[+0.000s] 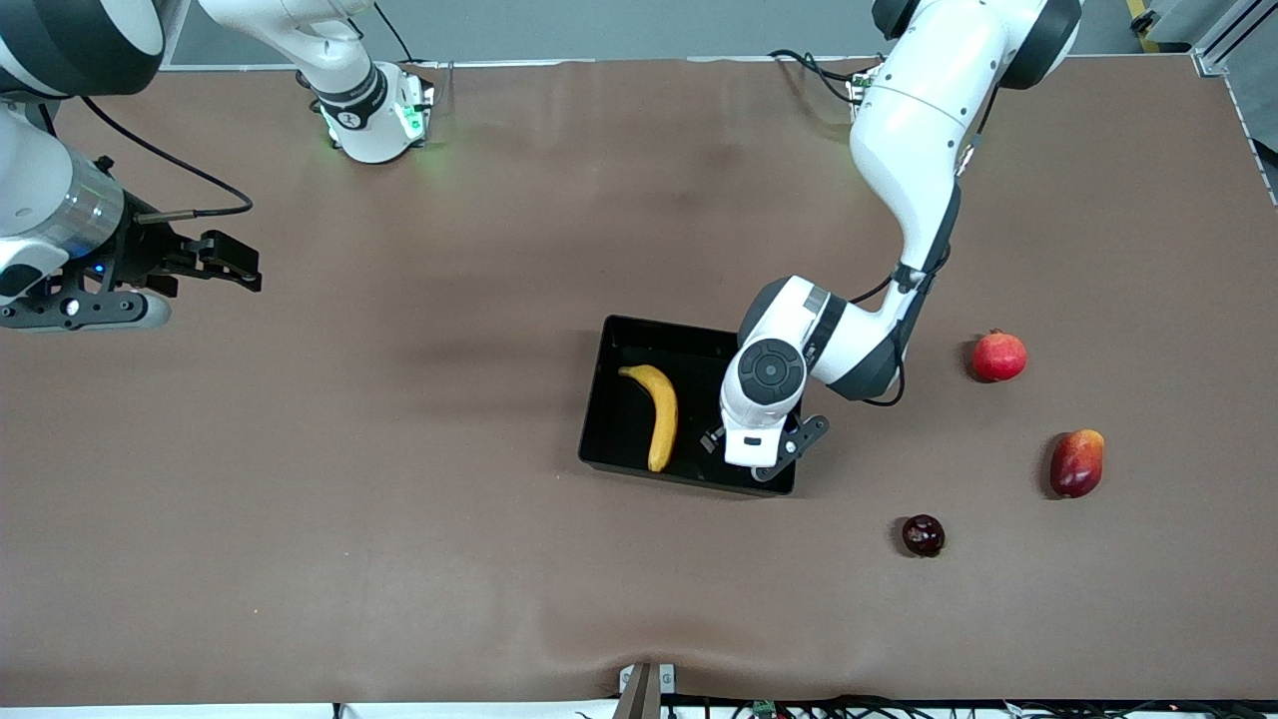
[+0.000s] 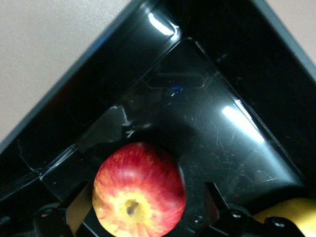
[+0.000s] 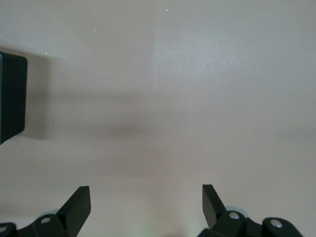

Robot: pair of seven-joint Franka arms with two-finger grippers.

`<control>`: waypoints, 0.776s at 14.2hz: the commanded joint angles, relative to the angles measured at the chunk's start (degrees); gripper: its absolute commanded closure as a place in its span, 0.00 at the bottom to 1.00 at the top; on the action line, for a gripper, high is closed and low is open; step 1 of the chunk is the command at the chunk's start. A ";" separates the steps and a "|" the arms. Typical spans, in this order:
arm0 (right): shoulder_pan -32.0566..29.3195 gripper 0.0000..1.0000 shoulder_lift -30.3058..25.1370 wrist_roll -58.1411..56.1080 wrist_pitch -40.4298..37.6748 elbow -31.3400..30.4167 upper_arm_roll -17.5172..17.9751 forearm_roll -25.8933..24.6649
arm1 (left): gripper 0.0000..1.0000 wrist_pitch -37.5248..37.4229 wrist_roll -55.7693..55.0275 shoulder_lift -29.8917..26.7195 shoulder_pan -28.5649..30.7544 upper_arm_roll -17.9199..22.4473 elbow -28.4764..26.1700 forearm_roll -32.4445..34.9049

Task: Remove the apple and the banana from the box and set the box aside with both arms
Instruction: 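Lower the left gripper into the tray and grasp the red apple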

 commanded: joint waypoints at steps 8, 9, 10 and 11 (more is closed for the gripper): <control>0.57 0.00 1.61 0.81 -0.12 0.90 0.23 0.07 | 0.76 1.41 -1.56 0.37 -0.50 0.37 0.25 1.06; 1.36 0.00 1.88 0.90 0.05 0.90 0.32 0.07 | 0.88 1.32 -1.55 0.11 -0.50 0.37 0.33 1.06; 2.67 0.00 2.06 0.90 0.66 0.90 0.23 0.07 | 1.00 1.06 -1.29 -0.50 -0.50 0.37 0.42 1.41; 3.38 0.00 2.14 1.16 1.45 0.90 0.23 0.07 | 1.00 0.71 -0.94 -1.03 -0.50 0.37 0.42 1.50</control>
